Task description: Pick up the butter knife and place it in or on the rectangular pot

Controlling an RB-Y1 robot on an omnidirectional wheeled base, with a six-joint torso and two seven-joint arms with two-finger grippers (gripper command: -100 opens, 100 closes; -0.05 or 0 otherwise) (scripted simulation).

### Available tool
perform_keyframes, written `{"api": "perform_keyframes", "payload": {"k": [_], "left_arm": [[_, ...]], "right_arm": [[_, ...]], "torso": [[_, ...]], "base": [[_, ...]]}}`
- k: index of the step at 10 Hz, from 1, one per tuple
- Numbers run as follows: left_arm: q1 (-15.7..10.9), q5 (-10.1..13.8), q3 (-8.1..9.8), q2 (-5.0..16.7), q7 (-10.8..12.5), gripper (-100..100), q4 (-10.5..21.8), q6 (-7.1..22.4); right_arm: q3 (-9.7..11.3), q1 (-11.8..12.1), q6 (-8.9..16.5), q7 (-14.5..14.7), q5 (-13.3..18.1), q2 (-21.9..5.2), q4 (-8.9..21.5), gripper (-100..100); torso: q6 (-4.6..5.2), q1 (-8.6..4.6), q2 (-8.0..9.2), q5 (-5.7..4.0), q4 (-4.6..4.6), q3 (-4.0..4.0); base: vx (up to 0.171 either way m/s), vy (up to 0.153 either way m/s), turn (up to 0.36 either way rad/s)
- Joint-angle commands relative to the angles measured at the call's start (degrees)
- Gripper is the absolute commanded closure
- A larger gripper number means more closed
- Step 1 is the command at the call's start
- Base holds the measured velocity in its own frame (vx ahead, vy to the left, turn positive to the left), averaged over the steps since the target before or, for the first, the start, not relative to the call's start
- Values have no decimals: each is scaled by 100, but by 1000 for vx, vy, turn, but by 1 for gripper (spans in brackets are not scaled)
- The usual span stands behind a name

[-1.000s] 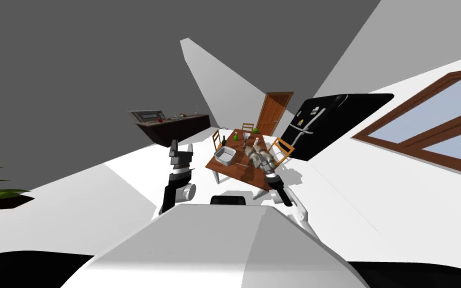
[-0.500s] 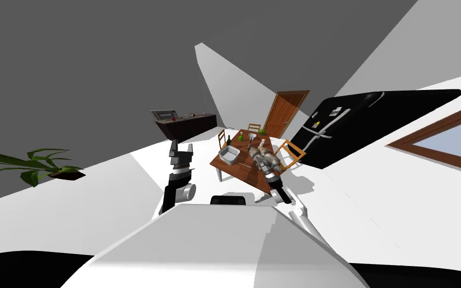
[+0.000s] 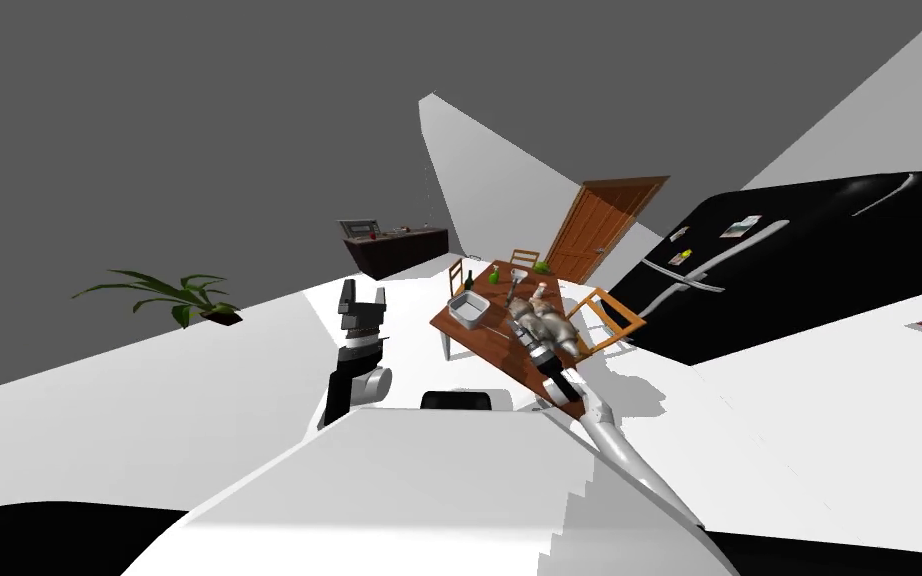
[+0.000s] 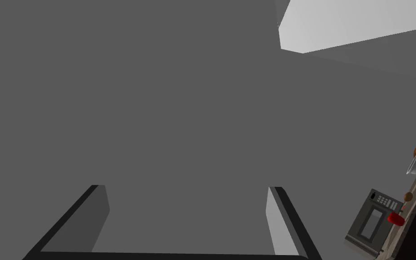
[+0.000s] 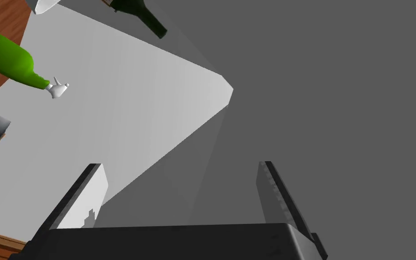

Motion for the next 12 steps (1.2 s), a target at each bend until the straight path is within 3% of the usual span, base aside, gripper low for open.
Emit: {"api": "perform_keyframes", "payload": {"k": [1, 2, 3, 4, 5, 6, 7, 8, 10, 11, 12], "left_arm": [[0, 0, 0, 0, 0, 0, 0, 0], [1, 0, 1, 0, 0, 0, 0, 0], [0, 0, 0, 0, 0, 0, 0, 0], [1, 0, 1, 0, 0, 0, 0, 0], [0, 0, 0, 0, 0, 0, 0, 0], [2, 0, 1, 0, 0, 0, 0, 0], [0, 0, 0, 0, 0, 0, 0, 0], [2, 0, 1, 0, 0, 0, 0, 0], [2, 0, 1, 0, 0, 0, 0, 0], [2, 0, 1, 0, 0, 0, 0, 0], [1, 0, 0, 0, 0, 0, 0, 0]], "right_arm": [[64, -61, -20, 7, 52, -96, 262, -100], [230, -202, -27, 28, 173, -266, 436, -100], [230, -202, -27, 28, 173, -266, 616, -100], [409, -345, -34, 47, 294, -427, 752, -100], [409, -345, -34, 47, 294, -427, 932, -100], [599, -490, -41, 65, 414, -578, 1155, -100], [599, -490, -41, 65, 414, -578, 1334, -100], [796, -637, -48, 82, 533, -719, 1533, -100], [796, -637, -48, 82, 533, -719, 1695, -100], [997, -787, -54, 99, 650, -850, 1936, -100], [997, -787, -54, 99, 650, -850, 2054, -100]], "torso": [[0, 0, 0, 0, 0, 0], [7, -2, 0, 0, 0, 0], [-1, -4, 0, -1, 0, 0], [9, -5, 1, -1, 0, 0], [1, -3, -1, -1, 0, 0], [9, -4, -3, -1, -1, -2], [2, -5, -4, -1, -1, -2], [9, -5, -5, -1, -1, -3], [10, -4, -6, -1, -1, -3], [12, 0, -9, 0, -2, -5], [2, 2, -9, 1, -2, -5]], "base": [[-32, -28, 178], [-40, -32, 391], [-36, -36, 170], [-38, -28, 302], [-27, -28, 166], [-28, -31, 327], [-25, -31, 183], [-31, -29, 303], [-16, -20, 70], [-19, -10, 314], [-22, -24, 206]]}}
